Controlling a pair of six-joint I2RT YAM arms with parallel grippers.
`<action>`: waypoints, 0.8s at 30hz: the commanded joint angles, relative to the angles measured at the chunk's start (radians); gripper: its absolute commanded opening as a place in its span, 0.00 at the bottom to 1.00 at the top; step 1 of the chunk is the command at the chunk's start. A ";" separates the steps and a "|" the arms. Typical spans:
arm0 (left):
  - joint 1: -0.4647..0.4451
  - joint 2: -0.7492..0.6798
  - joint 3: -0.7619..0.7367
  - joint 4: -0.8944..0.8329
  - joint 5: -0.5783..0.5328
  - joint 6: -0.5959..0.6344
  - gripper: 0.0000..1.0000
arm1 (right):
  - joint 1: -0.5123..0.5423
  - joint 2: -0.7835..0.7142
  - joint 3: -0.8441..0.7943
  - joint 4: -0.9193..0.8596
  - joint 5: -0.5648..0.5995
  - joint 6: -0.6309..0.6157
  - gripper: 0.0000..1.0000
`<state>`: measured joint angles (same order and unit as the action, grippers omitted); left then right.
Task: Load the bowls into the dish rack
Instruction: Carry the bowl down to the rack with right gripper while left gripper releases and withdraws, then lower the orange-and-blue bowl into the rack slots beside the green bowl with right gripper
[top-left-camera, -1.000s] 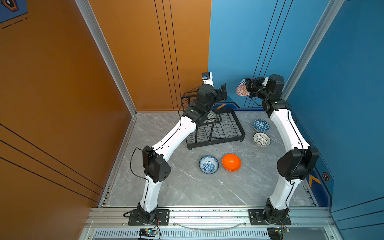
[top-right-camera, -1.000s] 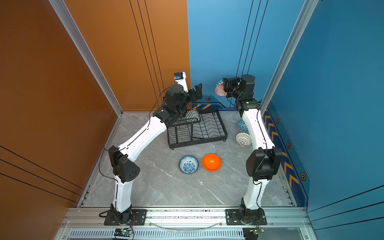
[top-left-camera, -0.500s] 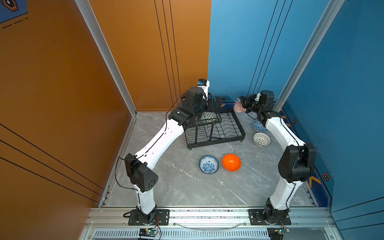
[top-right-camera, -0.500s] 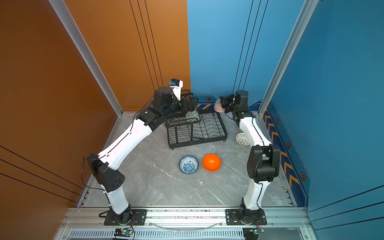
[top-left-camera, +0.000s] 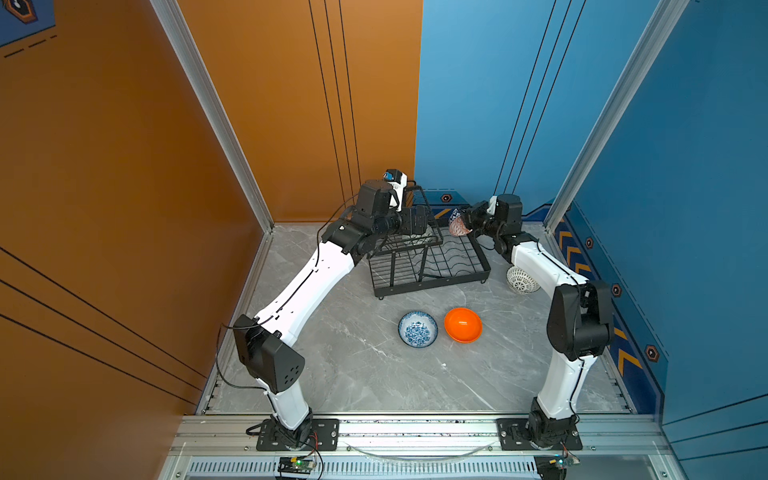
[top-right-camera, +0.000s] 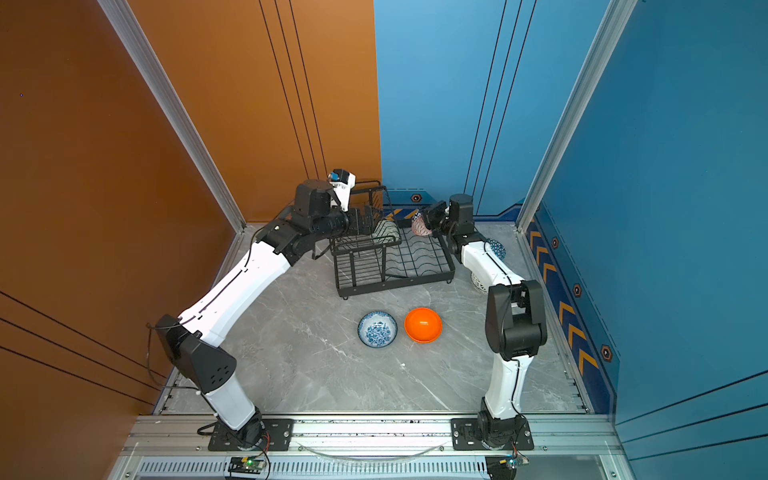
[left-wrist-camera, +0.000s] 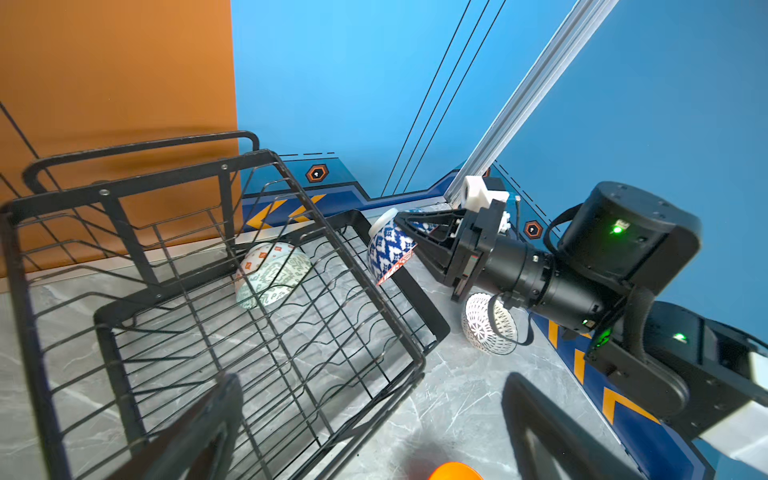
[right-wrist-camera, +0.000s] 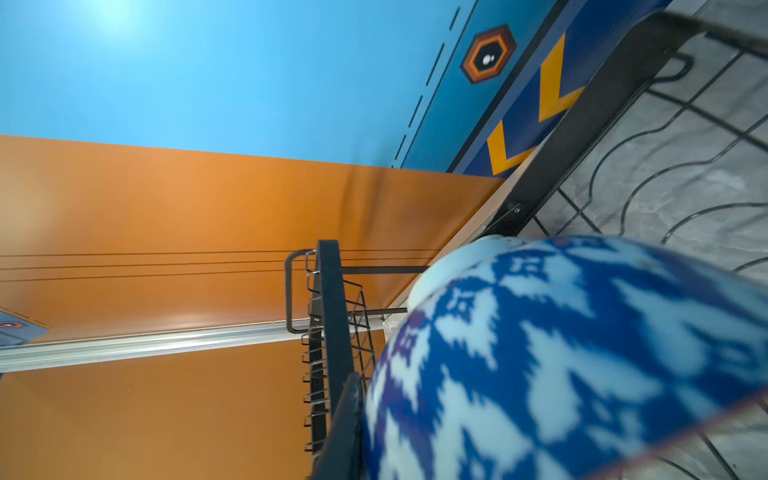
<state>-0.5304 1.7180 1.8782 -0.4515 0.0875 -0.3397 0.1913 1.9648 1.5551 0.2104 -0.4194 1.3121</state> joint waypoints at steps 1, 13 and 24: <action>0.019 -0.041 -0.023 -0.023 0.004 0.016 0.98 | 0.028 0.041 0.017 0.092 -0.013 -0.010 0.00; 0.044 -0.054 -0.051 -0.023 0.026 -0.007 0.98 | 0.082 0.168 0.026 0.212 0.002 0.053 0.00; 0.059 -0.052 -0.051 -0.036 0.061 -0.021 0.98 | 0.132 0.266 0.073 0.316 0.011 0.093 0.00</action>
<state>-0.4824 1.6943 1.8328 -0.4690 0.1196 -0.3523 0.3157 2.2257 1.5711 0.4316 -0.4156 1.3911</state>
